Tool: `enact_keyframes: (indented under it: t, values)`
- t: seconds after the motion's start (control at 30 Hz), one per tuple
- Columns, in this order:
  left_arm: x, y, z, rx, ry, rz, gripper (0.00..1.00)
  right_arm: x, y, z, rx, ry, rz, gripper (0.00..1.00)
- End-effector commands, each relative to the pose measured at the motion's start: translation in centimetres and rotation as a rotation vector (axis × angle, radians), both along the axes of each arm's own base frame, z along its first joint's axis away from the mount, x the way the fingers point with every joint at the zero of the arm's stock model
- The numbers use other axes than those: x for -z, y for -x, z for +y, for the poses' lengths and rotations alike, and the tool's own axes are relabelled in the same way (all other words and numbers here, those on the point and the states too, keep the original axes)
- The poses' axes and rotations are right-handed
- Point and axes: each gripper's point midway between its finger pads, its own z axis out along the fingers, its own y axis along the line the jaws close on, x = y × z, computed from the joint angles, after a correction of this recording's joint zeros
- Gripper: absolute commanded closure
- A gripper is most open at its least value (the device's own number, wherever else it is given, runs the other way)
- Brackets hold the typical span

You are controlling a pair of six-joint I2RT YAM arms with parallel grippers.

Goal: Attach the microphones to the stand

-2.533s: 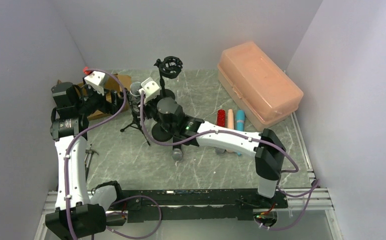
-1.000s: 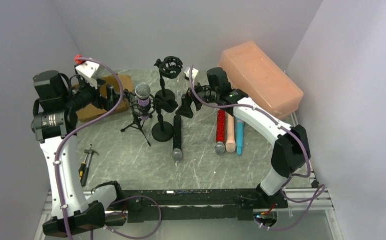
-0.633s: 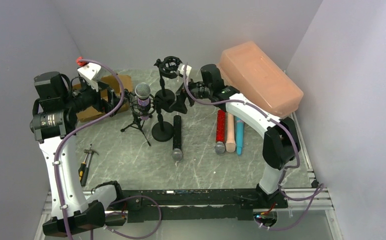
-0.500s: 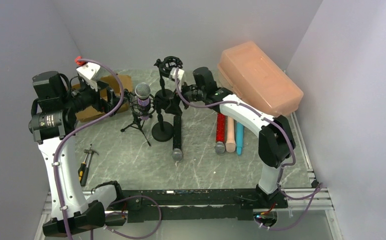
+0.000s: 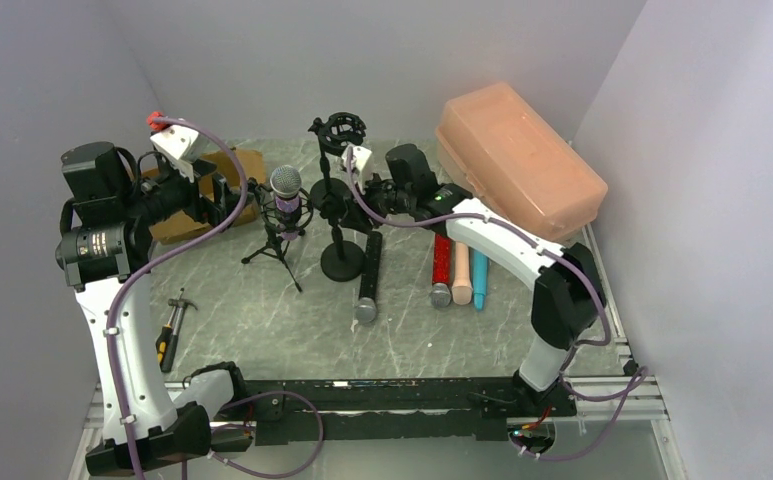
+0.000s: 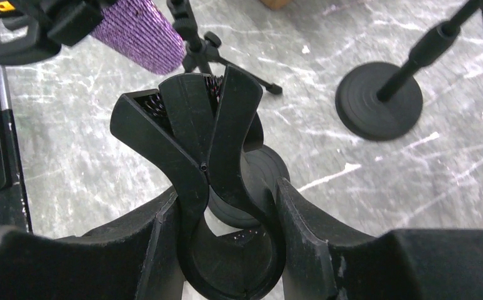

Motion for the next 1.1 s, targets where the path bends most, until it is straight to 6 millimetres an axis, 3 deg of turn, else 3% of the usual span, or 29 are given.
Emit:
enact_keyframes:
  t: [0.0, 0.3, 0.47, 0.63, 0.87, 0.97, 1.07]
  values:
    - [-1.8, 0.9, -0.6, 0.032, -0.009, -0.060, 0.01, -3.1, 0.1, -2.6, 0.061, 0.006, -0.062, 0.89]
    - [-0.9, 3.2, -2.3, 0.161, -0.025, -0.052, 0.01, -1.6, 2.9, -3.9, 0.092, -0.014, 0.066, 0.91]
    - [0.9, 6.6, -4.5, 0.330, -0.011, -0.009, 0.01, -0.8, 5.5, -4.6, 0.077, -0.041, 0.140, 0.91]
    - [1.2, 9.7, -6.7, 0.462, 0.003, -0.014, 0.00, -1.5, 8.2, -4.8, 0.041, -0.050, 0.172, 0.91]
    - [2.3, 12.3, -9.5, 0.612, 0.028, 0.013, 0.01, -0.9, 11.2, -4.2, 0.014, -0.001, 0.177, 0.91]
    - [3.8, 13.7, -11.4, 0.718, 0.046, 0.053, 0.01, -0.6, 12.1, -4.4, 0.016, 0.014, 0.171, 0.91]
    - [5.0, 13.3, -12.4, 0.759, 0.056, 0.092, 0.01, -0.2, 12.7, -4.7, 0.014, 0.022, 0.172, 0.91]
